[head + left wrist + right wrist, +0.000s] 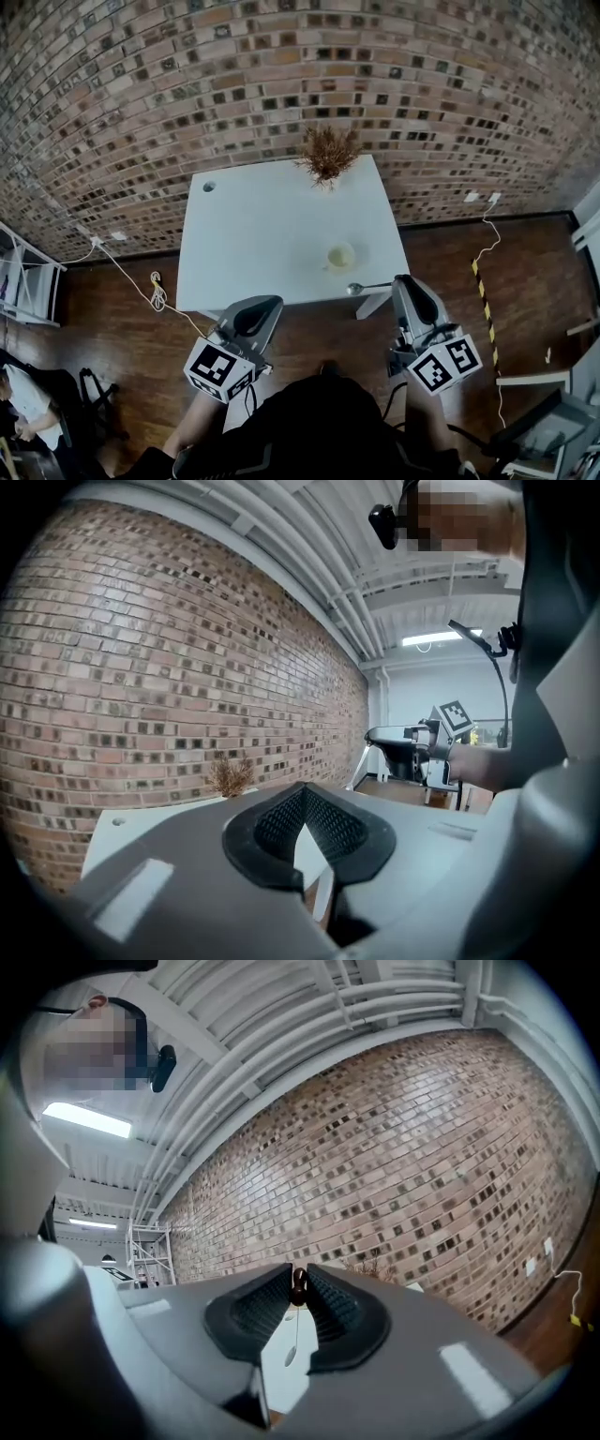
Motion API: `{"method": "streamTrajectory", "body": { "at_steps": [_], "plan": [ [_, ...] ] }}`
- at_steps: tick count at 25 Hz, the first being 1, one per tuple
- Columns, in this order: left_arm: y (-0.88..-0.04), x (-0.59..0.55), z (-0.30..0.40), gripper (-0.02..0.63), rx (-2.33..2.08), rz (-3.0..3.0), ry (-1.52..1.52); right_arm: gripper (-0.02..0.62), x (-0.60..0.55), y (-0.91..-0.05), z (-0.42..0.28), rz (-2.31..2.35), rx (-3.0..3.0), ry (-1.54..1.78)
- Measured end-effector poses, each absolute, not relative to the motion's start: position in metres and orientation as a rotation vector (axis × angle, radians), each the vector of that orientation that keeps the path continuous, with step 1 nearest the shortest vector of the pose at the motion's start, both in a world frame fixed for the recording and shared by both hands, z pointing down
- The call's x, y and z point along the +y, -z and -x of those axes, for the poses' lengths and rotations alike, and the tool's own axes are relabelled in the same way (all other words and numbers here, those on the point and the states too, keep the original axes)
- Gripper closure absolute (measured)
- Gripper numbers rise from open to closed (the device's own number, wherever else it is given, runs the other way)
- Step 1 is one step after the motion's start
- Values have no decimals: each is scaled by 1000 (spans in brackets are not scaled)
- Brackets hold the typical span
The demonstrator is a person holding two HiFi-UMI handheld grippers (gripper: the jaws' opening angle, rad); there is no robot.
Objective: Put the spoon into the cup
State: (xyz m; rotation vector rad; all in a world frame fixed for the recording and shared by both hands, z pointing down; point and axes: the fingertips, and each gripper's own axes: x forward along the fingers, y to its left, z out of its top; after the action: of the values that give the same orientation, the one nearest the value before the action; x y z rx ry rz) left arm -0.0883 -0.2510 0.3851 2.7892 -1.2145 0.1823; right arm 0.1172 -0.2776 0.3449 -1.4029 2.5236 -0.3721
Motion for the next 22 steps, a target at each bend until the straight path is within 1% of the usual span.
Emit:
{"method": "streamTrajectory", "body": {
  "at_steps": [8,16,22],
  "plan": [
    [-384,-314,65,611,-1254,-2777,-217,538,-345,-351,-135,1355,2565,376],
    [-390,-359,66,611,-1180,-2781,-217,538,-390,-364,-128,1419,2547,401],
    [-396,-394,87,612,-1112,-2799,-183,538,-413,-371,-108,1509,2538,392]
  ]
}}
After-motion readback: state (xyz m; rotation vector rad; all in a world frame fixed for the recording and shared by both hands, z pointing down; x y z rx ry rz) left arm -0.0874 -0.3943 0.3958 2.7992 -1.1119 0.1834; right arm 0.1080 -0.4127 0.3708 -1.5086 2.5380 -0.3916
